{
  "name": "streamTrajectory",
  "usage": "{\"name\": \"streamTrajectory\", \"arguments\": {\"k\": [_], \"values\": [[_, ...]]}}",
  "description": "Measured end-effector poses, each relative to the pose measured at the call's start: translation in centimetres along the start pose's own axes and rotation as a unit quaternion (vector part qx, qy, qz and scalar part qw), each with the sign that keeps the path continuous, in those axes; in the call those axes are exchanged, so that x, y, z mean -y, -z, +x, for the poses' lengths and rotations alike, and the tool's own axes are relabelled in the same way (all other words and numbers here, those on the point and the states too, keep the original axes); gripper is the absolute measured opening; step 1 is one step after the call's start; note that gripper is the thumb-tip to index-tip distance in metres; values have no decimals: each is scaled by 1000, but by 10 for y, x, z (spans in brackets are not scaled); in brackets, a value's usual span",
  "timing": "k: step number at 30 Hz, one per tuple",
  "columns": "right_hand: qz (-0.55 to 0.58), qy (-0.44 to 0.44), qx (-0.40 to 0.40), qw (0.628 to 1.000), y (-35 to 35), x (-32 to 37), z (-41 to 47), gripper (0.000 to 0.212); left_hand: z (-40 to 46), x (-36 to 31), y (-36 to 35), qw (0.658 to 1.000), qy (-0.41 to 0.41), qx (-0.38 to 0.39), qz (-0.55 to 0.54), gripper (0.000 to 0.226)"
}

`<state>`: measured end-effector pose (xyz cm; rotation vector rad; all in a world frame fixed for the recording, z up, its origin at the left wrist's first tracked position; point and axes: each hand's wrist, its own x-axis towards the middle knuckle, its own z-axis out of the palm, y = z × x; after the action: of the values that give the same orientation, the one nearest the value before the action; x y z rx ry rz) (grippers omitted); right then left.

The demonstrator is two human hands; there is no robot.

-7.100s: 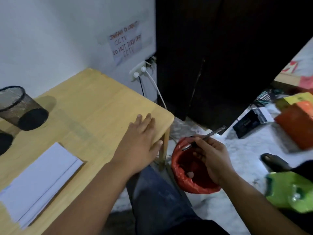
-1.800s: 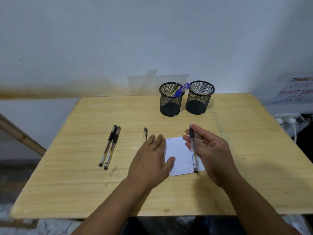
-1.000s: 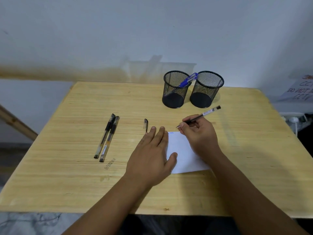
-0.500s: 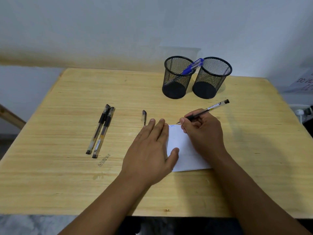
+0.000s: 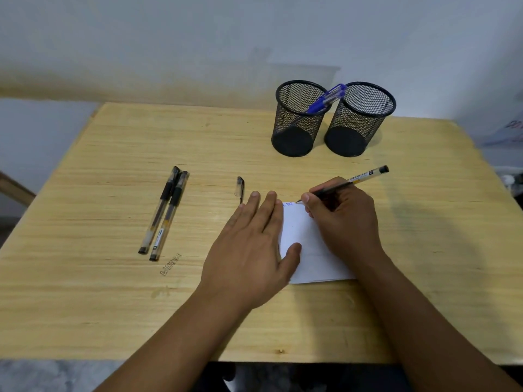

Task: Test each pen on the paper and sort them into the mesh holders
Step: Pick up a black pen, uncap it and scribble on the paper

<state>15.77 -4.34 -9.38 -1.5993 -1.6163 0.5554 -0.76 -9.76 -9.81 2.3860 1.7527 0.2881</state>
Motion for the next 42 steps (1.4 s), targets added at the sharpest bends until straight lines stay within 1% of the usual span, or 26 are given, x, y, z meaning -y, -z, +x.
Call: {"name": "streamTrajectory", "arguments": {"k": [6,9,12,25,31,35,42], "values": [[-2,-5,11,1000,-1,2,0,3,0,0,0,1000,2,-3,1,76],[-4,-9,20,1000,0,3,0,7,0,0,0,1000,3,-4,-3,76],[-1,-15,19,1000,0,2,1,4,1,-1,0,1000,3,-4,-4,76],[-11,-7,22,1000,1,3,-2,8,0,-1,0,1000,4,-7,-2,75],[-5,-13,6,1000,1,4,-1,7,1,-1,-1,1000,7,-2,-5,76],[-15,-17,16,1000,1,5,-2,8,1,-1,0,1000,5,-5,-4,75],[-17,-12,9,1000,0,4,-1,7,1,-1,0,1000,4,-5,-4,75]]}}
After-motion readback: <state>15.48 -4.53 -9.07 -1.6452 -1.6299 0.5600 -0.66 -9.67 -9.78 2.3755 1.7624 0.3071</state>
